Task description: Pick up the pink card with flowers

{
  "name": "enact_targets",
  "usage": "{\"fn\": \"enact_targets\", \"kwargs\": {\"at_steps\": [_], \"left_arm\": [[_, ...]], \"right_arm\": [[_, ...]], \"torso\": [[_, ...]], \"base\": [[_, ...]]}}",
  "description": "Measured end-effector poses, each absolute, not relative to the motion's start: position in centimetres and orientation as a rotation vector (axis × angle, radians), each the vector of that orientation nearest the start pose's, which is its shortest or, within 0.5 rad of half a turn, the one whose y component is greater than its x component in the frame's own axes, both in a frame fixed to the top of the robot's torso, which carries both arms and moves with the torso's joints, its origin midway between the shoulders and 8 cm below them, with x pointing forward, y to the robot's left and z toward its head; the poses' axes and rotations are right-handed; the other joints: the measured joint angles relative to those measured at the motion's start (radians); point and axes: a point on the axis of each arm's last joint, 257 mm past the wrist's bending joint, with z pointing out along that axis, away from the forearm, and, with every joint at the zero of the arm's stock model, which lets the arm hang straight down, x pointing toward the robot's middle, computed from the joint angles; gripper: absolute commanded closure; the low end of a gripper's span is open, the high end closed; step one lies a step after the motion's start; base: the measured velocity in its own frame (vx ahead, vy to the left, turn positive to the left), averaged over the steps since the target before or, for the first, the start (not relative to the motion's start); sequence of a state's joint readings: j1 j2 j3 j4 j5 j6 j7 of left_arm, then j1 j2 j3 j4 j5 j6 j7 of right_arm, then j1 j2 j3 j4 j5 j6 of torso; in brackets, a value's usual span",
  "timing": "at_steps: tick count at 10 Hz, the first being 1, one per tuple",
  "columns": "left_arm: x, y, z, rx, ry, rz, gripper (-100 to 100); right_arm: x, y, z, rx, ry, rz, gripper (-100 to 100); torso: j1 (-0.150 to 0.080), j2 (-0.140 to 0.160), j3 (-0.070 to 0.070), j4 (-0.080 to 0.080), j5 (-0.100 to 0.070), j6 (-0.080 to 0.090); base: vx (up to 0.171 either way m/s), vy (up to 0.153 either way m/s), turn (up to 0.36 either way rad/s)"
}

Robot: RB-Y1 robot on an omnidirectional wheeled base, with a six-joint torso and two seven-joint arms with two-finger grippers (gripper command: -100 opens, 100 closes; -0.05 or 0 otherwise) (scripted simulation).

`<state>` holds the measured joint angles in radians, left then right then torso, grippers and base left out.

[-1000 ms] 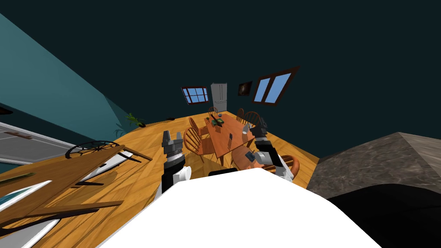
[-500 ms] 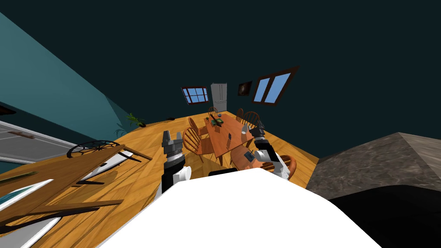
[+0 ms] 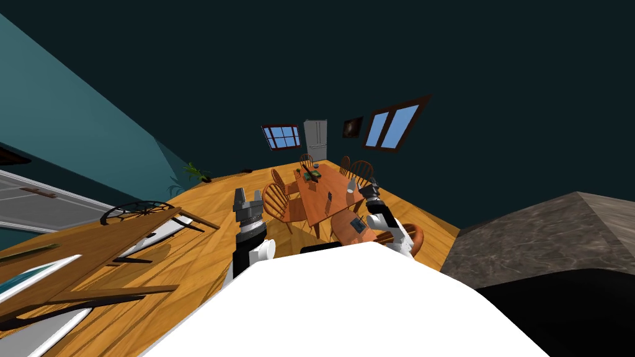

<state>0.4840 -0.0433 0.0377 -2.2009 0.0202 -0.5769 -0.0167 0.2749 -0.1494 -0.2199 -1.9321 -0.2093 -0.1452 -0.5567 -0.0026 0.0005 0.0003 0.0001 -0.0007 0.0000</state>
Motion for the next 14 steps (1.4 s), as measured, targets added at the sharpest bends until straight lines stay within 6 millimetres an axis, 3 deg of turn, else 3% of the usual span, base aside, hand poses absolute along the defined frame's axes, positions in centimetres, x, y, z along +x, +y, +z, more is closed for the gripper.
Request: {"fn": "enact_targets", "kwargs": {"at_steps": [4, 14], "left_arm": [[34.3, 29.8, 0.9, -0.681, 0.554, -1.267, 0], [34.3, 29.8, 0.9, -0.681, 0.554, -1.267, 0]], "right_arm": [[45.2, -42.6, -15.2, 1.532, 0.499, 1.566, -100], [47.4, -46.5, -23.8, 1.891, 0.337, 1.511, -100]], "torso": [[0.002, 0.000, 0.000, 0.000, 0.001, 0.000], [0.002, 0.000, 0.000, 0.000, 0.001, 0.000]], "base": [[-0.011, -0.009, 0.033], [-0.010, -0.004, 0.031]]}}
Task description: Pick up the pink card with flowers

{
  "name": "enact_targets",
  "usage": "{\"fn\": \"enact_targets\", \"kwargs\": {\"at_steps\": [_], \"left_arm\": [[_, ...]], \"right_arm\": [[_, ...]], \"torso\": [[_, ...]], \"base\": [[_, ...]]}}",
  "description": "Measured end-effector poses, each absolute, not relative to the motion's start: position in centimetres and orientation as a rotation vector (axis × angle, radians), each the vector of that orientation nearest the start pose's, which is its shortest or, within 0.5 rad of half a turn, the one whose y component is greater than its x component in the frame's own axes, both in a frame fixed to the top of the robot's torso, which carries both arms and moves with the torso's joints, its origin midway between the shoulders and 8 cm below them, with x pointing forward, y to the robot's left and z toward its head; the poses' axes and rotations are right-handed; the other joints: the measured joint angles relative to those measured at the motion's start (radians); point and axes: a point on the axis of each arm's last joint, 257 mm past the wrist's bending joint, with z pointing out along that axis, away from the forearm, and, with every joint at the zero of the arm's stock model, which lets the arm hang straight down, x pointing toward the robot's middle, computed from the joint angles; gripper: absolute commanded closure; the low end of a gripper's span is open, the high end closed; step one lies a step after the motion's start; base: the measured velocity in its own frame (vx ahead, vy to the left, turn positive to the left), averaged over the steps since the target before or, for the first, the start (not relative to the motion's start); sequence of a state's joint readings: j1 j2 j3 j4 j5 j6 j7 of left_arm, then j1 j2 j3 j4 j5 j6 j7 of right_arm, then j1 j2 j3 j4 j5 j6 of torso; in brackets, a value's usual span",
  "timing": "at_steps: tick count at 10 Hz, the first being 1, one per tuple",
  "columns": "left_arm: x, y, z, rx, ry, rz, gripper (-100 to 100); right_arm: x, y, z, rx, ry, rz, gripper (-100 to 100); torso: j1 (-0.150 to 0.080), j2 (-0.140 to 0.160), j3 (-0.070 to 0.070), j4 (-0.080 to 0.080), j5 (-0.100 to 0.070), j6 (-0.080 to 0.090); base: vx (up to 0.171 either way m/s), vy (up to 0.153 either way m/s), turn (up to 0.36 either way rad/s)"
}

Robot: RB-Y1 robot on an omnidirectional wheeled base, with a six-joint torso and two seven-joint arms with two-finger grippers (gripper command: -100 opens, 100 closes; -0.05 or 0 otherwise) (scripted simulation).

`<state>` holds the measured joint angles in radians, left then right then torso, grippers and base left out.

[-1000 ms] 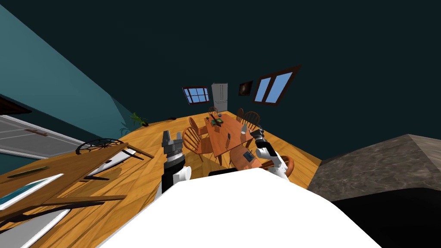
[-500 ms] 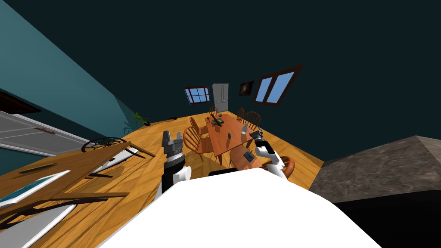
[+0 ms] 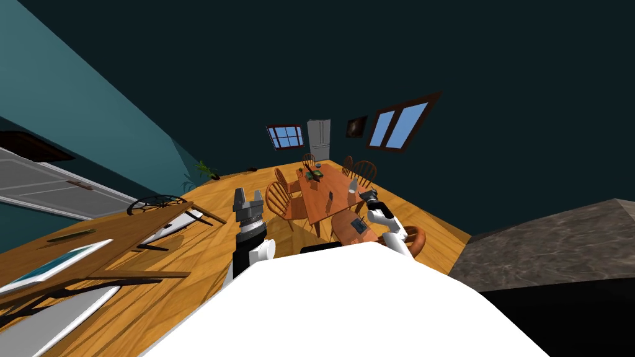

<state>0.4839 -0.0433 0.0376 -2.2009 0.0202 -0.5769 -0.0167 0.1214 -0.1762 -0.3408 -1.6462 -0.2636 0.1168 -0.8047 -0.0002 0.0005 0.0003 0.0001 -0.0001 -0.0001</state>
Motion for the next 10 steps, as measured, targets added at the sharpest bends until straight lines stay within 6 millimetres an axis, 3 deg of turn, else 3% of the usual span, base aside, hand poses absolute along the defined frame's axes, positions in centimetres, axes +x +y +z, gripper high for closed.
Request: {"fn": "enact_targets", "kwargs": {"at_steps": [10], "left_arm": [[34.3, 29.8, 0.9, -0.681, 0.554, -1.267, 0]], "right_arm": [[48.9, -47.2, -34.5, 2.311, 0.102, 1.384, -100]], "torso": [[0.000, -0.003, -0.002, 0.000, 0.000, 0.000]], "base": [[0.004, -0.007, 0.058]]}}
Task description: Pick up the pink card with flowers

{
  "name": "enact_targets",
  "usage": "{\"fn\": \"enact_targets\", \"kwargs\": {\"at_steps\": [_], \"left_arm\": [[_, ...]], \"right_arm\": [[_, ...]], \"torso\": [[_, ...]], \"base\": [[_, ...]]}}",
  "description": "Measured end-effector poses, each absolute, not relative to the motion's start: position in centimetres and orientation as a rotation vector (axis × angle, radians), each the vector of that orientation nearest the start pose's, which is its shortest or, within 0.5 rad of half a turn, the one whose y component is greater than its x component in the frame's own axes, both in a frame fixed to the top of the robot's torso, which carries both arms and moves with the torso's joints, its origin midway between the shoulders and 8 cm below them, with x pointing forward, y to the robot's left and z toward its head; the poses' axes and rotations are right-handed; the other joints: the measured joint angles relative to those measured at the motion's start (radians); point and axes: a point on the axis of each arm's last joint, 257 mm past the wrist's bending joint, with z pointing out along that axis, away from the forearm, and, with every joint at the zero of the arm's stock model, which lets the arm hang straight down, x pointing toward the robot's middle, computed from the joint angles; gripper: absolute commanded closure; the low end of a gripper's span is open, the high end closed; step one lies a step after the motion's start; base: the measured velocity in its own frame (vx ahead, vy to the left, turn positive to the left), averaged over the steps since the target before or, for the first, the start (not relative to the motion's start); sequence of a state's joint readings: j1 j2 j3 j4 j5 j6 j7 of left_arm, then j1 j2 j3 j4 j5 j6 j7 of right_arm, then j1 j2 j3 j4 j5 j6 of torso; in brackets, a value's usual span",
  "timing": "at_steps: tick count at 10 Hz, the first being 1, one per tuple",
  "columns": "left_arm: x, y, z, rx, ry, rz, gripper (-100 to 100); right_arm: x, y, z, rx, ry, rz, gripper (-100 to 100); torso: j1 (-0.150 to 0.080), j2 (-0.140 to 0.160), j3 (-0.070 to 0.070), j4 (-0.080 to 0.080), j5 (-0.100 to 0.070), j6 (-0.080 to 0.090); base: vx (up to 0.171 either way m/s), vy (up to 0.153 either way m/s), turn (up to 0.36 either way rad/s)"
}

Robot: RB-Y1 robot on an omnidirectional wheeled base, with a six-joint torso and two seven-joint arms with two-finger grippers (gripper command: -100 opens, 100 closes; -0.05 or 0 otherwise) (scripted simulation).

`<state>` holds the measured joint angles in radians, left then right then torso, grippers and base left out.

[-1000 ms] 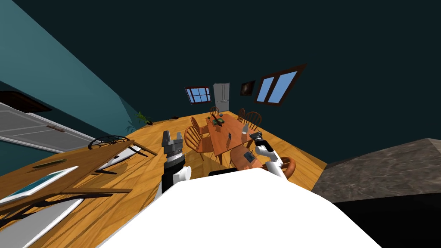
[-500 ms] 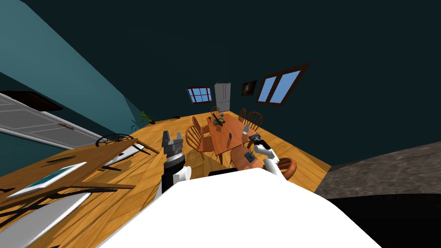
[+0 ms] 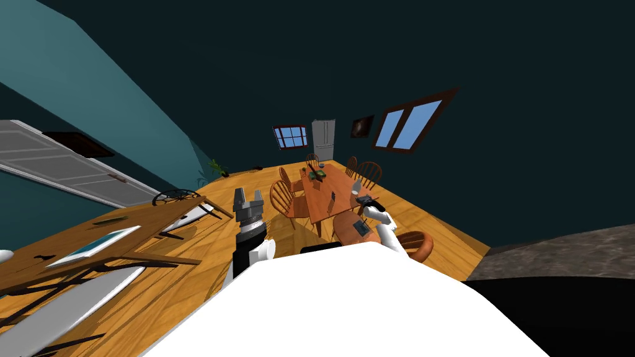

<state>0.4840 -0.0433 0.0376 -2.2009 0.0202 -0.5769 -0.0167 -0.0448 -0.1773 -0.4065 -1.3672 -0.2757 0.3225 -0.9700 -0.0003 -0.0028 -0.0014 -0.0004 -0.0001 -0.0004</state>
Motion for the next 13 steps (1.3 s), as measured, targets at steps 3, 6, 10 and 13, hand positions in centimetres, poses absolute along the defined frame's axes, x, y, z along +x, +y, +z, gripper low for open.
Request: {"fn": "enact_targets", "kwargs": {"at_steps": [3, 6, 10, 13], "left_arm": [[34.3, 29.8, 0.9, -0.681, 0.554, -1.267, 0], [34.3, 29.8, 0.9, -0.681, 0.554, -1.267, 0], [34.3, 29.8, 0.9, -0.681, 0.554, -1.267, 0], [34.3, 29.8, 0.9, -0.681, 0.554, -1.267, 0]], "right_arm": [[48.9, -46.8, -37.3, -3.086, -0.053, -1.689, -100], [49.2, -46.2, -39.6, -3.084, 0.024, -1.545, -100], [49.2, -44.8, -42.4, -3.076, 0.114, -1.350, -100], [48.9, -43.9, -44.4, -3.071, 0.161, -1.215, -100]], "torso": [[0.000, 0.000, 0.000, 0.000, 0.000, 0.001], [0.002, 0.001, 0.000, 0.000, 0.000, 0.000], [0.003, 0.001, 0.000, 0.000, 0.001, 0.001], [0.003, 0.001, 0.001, 0.000, 0.001, 0.001]], "base": [[0.030, -0.001, 0.084], [0.018, 0.017, 0.068], [0.022, 0.033, 0.095], [0.021, 0.030, 0.098]]}}
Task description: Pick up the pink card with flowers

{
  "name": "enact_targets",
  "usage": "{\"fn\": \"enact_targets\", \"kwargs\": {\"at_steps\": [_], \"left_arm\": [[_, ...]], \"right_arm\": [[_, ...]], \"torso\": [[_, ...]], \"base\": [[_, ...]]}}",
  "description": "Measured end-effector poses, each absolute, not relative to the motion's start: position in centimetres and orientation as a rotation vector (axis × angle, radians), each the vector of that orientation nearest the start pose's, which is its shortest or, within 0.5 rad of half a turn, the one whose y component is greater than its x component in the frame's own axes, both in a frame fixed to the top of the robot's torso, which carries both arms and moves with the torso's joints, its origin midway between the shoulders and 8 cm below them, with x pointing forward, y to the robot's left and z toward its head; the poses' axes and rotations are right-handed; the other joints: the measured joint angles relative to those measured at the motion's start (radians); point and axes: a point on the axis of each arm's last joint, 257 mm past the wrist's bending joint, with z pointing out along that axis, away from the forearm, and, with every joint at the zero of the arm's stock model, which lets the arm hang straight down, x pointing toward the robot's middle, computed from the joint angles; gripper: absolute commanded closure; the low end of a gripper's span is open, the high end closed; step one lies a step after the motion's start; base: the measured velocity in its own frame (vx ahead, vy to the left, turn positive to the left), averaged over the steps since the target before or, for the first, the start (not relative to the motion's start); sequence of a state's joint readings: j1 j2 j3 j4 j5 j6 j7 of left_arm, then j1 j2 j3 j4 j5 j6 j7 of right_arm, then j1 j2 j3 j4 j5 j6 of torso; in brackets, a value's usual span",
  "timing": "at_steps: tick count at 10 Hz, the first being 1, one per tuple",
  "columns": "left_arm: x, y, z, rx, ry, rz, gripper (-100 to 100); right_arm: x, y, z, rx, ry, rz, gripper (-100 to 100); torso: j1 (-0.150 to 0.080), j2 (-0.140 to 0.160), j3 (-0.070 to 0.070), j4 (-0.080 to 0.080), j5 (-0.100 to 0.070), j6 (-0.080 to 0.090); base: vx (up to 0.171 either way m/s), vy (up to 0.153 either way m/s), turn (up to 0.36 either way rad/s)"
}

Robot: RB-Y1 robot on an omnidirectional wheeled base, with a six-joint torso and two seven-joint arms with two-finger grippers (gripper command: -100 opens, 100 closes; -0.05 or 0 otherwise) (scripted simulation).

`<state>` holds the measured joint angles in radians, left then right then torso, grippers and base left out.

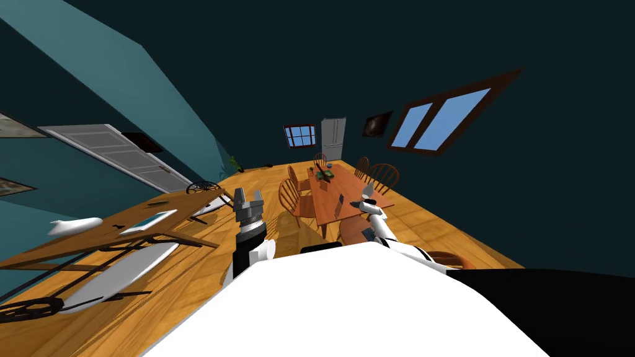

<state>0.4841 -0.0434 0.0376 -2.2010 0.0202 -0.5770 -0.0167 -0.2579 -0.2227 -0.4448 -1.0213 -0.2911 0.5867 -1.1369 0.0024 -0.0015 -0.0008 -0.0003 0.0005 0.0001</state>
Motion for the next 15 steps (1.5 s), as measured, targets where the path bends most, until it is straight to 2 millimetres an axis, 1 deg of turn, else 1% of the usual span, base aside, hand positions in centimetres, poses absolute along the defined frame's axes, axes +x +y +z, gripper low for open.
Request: {"fn": "enact_targets", "kwargs": {"at_steps": [3, 5, 9, 10, 11, 14, 15], "left_arm": [[34.3, 29.8, 0.9, -0.681, 0.554, -1.267, 0], [34.3, 29.8, 0.9, -0.681, 0.554, -1.267, 0], [34.3, 29.8, 0.9, -0.681, 0.554, -1.267, 0], [34.3, 29.8, 0.9, -0.681, 0.554, -1.267, 0], [34.3, 29.8, 0.9, -0.681, 0.554, -1.267, 0], [34.3, 29.8, 0.9, -0.681, 0.554, -1.267, 0], [34.3, 29.8, 0.9, -0.681, 0.554, -1.267, 0]], "right_arm": [[48.7, -42.8, -46.0, -3.060, 0.205, -1.085, -100], [48.5, -42.0, -46.7, -3.052, 0.234, -0.992, -100], [48.2, -41.0, -47.5, -3.038, 0.274, -0.855, -100], [48.2, -41.0, -47.5, -3.038, 0.276, -0.849, 0], [48.2, -41.0, -47.5, -3.038, 0.276, -0.850, -100], [47.1, -40.1, -49.4, -3.035, 0.267, -0.845, -100], [47.1, -40.1, -49.4, -3.036, 0.265, -0.849, 100]], "torso": [[0.000, 0.000, 0.000, 0.000, 0.000, 0.000], [0.001, -0.001, 0.000, 0.000, 0.000, 0.000], [0.000, 0.000, 0.000, 0.000, 0.000, 0.001], [-0.001, 0.001, 0.000, 0.000, 0.000, 0.001], [-0.001, 0.001, 0.001, 0.000, 0.000, 0.001], [-0.004, -0.004, -0.002, -0.001, -0.001, 0.001], [-0.003, -0.002, -0.001, -0.001, -0.001, 0.001]], "base": [[0.025, 0.030, 0.075], [0.033, 0.043, 0.102], [0.023, 0.021, 0.058], [0.000, 0.000, 0.000], [0.063, -0.018, -0.025], [0.078, -0.025, -0.014], [0.007, -0.003, -0.001]]}}
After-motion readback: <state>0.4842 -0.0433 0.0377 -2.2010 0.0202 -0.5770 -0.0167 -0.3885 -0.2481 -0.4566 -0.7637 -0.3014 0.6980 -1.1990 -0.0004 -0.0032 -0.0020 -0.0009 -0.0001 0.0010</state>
